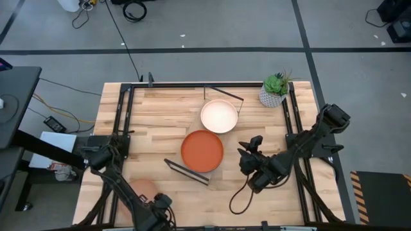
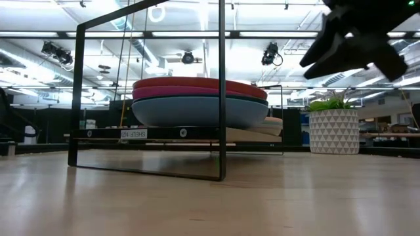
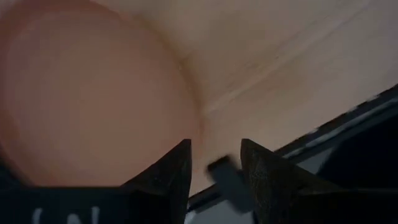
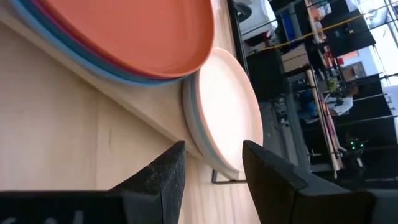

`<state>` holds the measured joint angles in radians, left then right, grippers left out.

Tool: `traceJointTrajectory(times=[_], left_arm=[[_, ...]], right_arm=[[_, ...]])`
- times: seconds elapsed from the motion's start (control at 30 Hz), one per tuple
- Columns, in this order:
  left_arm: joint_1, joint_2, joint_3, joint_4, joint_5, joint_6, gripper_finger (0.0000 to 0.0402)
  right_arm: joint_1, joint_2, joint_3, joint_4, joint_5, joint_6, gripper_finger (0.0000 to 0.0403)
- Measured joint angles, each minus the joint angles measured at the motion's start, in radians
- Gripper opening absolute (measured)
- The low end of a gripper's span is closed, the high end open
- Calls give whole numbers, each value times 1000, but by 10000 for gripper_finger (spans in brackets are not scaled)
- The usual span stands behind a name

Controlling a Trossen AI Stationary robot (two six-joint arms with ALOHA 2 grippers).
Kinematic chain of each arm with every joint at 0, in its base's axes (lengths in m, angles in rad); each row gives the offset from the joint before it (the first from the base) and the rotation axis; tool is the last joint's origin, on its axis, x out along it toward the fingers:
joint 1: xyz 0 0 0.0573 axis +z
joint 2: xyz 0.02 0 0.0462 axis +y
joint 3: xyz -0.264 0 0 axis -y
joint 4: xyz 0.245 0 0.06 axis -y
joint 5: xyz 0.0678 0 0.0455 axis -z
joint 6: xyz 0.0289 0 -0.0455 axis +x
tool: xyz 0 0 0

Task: Place and stack plates onto a shelf
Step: Stack the brown plate on top of the light orange plate on the shelf

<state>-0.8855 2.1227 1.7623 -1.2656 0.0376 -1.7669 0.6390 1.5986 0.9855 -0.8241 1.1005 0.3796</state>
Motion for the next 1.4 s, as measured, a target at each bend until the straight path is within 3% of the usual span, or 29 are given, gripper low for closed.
traceJointTrajectory(times=[0.13,0.37,0.57,0.7,0.87,1.03,1.13,1.27,1.4], left_arm=[[7,0,-57,106,-28,-9,154],[7,0,-137,109,17,-50,169],[6,0,-197,182,20,4,162],[11,0,-201,160,26,50,118],[22,0,-180,161,77,154,20],[47,-28,-70,163,192,346,16],[50,-48,45,132,198,492,15],[47,-91,208,133,122,681,15],[48,-135,364,135,-27,934,14]], right_arm=[[-35,0,0,75,-10,-96,165],[-59,0,0,207,-82,-235,165],[-60,0,0,252,-108,-285,165],[-60,0,0,252,-113,-285,165],[-60,0,0,263,-134,-281,165],[-60,0,0,262,-163,-257,165],[-57,0,0,259,-188,-241,165],[-39,0,0,243,-209,-195,165],[-15,0,0,219,-203,-136,165]])
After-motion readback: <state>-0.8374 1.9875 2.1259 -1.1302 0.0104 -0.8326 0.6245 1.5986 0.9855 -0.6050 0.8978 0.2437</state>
